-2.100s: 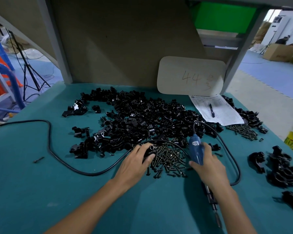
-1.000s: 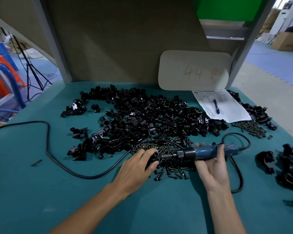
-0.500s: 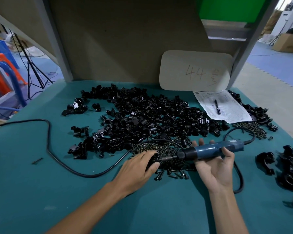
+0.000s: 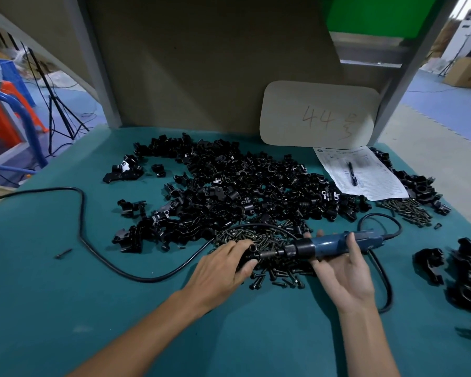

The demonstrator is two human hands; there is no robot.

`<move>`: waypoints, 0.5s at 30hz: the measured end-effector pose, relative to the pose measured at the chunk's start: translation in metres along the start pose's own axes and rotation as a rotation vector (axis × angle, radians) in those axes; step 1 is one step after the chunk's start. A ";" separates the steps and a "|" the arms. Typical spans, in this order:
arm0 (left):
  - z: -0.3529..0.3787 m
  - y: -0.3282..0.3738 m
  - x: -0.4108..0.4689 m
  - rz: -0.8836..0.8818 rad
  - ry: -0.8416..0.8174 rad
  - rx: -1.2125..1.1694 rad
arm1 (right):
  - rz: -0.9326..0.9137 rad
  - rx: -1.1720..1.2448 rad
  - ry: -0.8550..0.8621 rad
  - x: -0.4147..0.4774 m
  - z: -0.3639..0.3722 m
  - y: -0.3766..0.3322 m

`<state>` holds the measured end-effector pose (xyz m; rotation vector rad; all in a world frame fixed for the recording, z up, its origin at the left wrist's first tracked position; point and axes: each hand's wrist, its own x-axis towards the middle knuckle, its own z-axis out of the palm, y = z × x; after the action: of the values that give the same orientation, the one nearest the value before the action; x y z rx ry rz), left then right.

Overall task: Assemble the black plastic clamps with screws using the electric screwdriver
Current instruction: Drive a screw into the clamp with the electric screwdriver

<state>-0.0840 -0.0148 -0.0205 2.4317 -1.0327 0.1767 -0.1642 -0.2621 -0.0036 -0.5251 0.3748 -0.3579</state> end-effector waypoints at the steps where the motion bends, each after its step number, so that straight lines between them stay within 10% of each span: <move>1: 0.000 0.000 0.000 0.002 0.000 0.002 | 0.000 0.002 0.002 0.000 0.000 0.000; 15: -0.001 0.001 0.000 -0.010 -0.009 0.021 | 0.013 -0.001 0.038 -0.002 0.003 0.001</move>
<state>-0.0846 -0.0148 -0.0191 2.4581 -1.0274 0.1736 -0.1643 -0.2595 -0.0014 -0.5176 0.4152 -0.3552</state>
